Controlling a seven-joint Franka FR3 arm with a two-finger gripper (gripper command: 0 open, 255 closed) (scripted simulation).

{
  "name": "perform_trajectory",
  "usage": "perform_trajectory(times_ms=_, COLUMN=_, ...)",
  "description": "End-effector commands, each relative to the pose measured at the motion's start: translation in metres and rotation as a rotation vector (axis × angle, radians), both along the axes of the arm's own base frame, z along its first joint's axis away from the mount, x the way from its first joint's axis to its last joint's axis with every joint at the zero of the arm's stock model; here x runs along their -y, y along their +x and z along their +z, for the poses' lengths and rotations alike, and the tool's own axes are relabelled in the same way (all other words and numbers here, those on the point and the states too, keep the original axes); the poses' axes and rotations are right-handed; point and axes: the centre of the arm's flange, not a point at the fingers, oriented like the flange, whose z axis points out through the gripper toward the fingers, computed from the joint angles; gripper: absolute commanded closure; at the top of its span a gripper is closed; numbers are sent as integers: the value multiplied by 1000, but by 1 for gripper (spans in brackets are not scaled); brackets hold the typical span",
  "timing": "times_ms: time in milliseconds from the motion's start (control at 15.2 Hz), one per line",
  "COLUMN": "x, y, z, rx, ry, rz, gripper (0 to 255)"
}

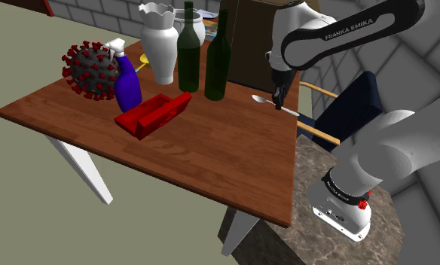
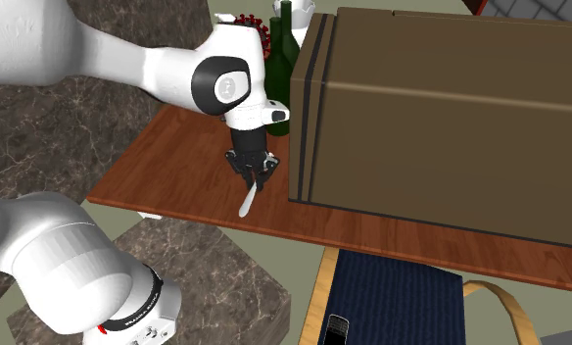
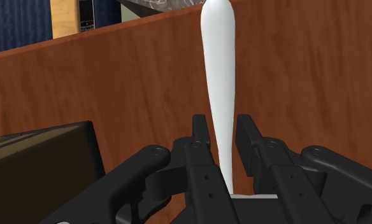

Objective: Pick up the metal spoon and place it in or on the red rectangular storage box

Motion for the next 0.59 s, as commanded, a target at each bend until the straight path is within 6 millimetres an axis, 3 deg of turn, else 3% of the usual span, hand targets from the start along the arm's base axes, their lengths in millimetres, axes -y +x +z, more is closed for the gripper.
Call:
perform_trajectory(times_ms=0, x=0, y=0, z=10, rx=-1, ry=0, rz=0, gripper=255)
perform_trajectory(times_ms=528, x=0, y=0, z=53, rx=-1, ry=0, rz=0, gripper=255)
